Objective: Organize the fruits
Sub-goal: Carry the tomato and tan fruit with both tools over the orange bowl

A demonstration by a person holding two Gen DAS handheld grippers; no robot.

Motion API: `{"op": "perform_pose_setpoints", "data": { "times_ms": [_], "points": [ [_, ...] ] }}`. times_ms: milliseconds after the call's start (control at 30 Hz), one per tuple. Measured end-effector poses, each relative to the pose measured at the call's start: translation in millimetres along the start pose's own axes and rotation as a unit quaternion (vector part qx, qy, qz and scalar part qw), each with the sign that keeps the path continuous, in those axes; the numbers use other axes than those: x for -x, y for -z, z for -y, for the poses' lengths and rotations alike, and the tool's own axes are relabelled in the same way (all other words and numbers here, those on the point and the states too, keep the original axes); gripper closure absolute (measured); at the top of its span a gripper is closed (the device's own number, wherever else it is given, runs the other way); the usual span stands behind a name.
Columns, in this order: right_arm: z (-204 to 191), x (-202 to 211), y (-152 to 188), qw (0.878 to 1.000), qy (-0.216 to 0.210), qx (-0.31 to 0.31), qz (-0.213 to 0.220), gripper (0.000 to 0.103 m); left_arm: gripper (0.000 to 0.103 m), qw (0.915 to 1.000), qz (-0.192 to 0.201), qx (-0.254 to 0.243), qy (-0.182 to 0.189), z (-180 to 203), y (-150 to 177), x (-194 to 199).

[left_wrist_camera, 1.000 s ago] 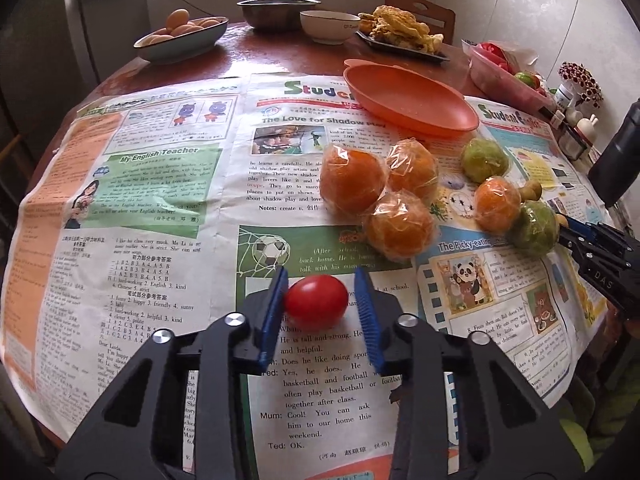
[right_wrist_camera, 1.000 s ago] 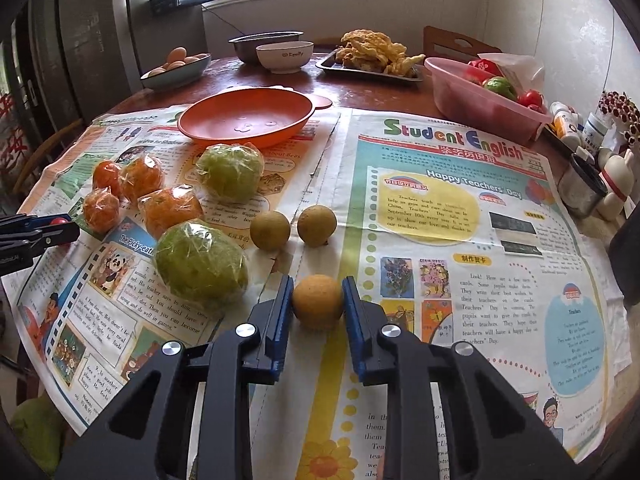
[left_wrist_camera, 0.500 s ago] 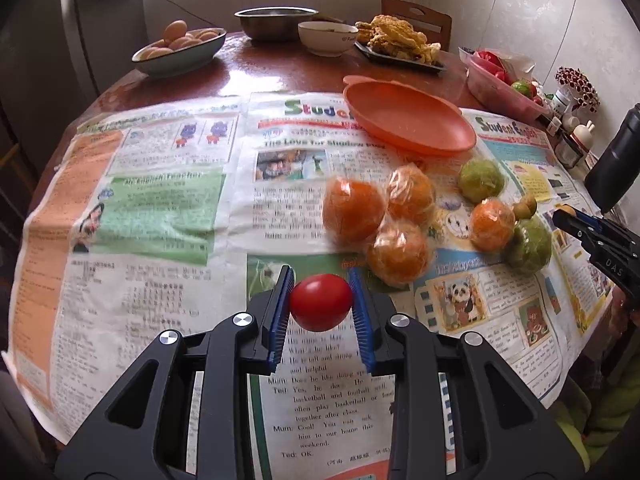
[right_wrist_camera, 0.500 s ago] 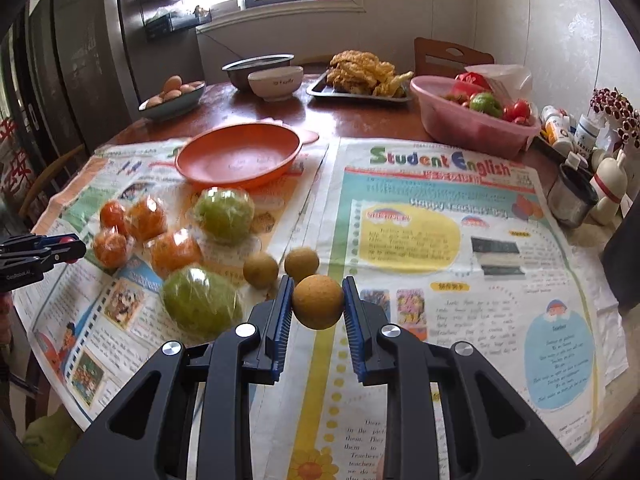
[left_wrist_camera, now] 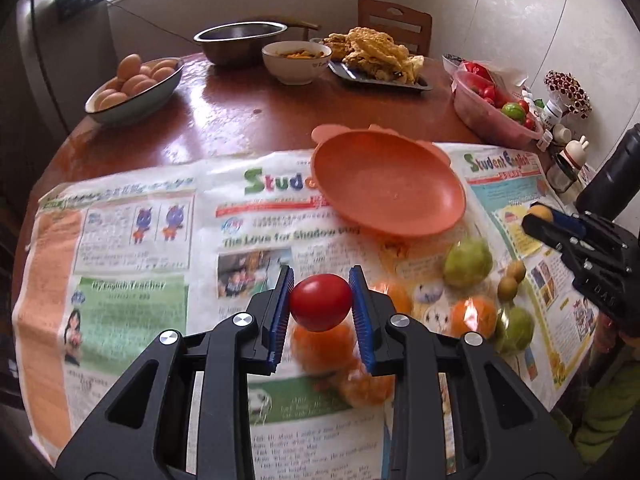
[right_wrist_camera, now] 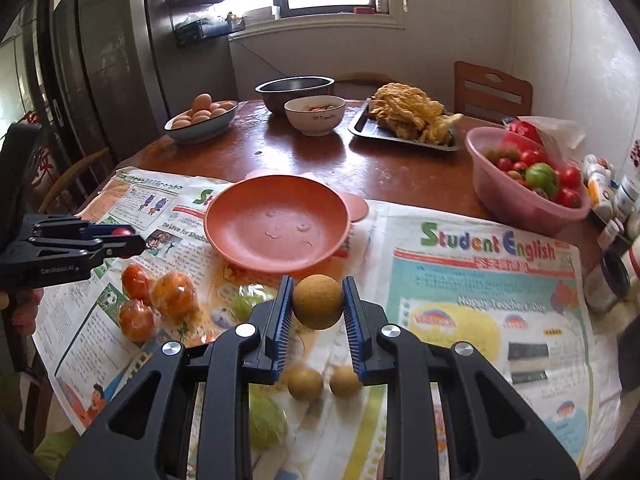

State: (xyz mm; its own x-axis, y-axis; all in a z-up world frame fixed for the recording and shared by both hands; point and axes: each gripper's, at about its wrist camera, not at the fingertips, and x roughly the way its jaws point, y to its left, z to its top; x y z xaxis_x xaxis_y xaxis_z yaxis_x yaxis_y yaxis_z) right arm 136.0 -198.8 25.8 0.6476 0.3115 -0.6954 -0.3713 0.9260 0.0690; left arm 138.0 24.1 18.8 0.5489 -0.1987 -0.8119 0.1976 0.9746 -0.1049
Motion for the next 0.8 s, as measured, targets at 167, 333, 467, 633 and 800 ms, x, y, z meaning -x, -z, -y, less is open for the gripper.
{"op": "perform_pose_setpoints", "data": {
  "times_ms": [167,333,467,633,800],
  "points": [
    [-6.1,-24.7,-18.1,0.999,-0.023,0.016,-0.016,0.079,0.082,0.9999,-0.001,-0.008,0.013,6.1,-31.4,-14.0],
    [-11.2,-48.0,-26.4,0.998,-0.04,0.027,-0.035,0.079,0.082,0.9994,-0.021,-0.019,0.02,13.1,-57.4,-40.5],
    [-13.6,-64.1,-28.6,0.997,-0.048,0.034,-0.052,0.079,0.082,0.9986,-0.042,-0.026,0.021,18.4,-69.1,-63.8],
    [-13.0,-82.5,-29.6,0.995,-0.056,0.037,-0.068,0.079,0.082,0.9972,-0.058,-0.036,0.031,24.9,-78.8,-84.1],
    [-11.5,-94.7,-30.7,0.994,-0.063,0.034,-0.078,0.079,0.082,0.9961,-0.074,-0.038,0.032,27.5,-84.9,-102.5]
  ]
}}
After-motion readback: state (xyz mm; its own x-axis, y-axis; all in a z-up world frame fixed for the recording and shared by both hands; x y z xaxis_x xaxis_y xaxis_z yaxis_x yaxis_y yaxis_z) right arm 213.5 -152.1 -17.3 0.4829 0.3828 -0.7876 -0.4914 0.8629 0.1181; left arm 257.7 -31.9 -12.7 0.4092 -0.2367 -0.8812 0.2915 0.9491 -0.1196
